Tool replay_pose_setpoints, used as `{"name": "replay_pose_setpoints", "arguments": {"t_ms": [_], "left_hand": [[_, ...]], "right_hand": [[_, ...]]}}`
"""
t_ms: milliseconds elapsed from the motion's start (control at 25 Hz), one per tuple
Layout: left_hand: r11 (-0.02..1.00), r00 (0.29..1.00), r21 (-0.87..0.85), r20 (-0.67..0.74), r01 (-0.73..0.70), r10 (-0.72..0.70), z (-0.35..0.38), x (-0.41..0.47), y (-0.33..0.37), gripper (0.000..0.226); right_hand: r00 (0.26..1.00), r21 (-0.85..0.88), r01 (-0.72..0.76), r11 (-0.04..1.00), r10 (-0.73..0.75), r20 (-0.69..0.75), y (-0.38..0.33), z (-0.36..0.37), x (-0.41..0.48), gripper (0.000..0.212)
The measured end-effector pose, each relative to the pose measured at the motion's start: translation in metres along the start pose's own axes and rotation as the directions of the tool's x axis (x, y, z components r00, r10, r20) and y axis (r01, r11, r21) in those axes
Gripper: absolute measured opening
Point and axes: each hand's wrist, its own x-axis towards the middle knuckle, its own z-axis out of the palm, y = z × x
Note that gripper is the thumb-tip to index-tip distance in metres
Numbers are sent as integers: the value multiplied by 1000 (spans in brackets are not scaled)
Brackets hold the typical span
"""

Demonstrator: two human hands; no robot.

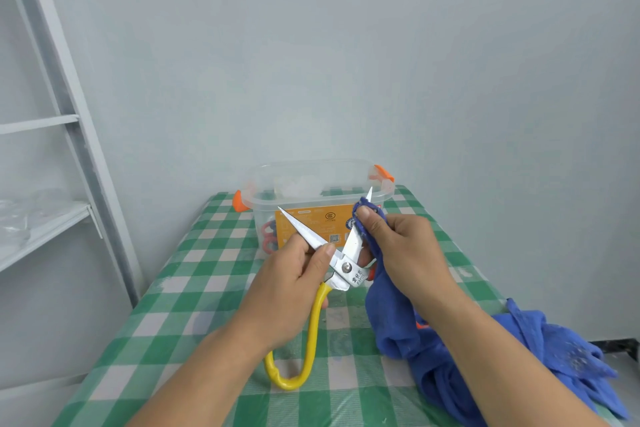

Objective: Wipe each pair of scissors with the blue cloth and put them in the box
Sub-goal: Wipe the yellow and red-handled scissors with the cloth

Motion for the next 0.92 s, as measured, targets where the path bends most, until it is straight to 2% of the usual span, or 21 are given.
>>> {"name": "replay_pose_setpoints", "arguments": {"t_ms": [160,360,480,520,600,640,720,840,920], "left_hand": [[1000,1000,2,0,9,-9,-1,2,-2,21],[999,999,10,-13,37,-37,-1,2,-4,21],[999,999,29,-15,29,-28,-1,3,-5,24],[999,1000,41,-19,24,-23,-1,4,-5,24],[998,1000,58,-23,12,-10,0,3,-5,24],[998,1000,65,-21,8,-6,1,3,-5,24],[997,1000,81,-19,10,-9,3,1,-5,23],[997,999,76,-24,28,-26,2,1,-7,22],[997,998,58,-24,55,-54,1,2,-8,23]], "right_hand": [[999,167,-31,985,25,35,4,-8,2,38],[972,92,-13,996,-9,235,5,-15,2,17],[978,121,-15,993,-11,209,7,-11,0,11],[984,100,-7,995,-11,180,8,-7,0,19],[998,-48,27,998,-25,60,14,0,3,45],[999,-136,33,990,-34,-4,16,1,6,53],[998,-187,15,982,-25,-55,19,3,10,60],[999,-42,-16,999,17,33,17,1,10,60],[992,15,-1,1000,-1,129,17,-3,8,39]]}}
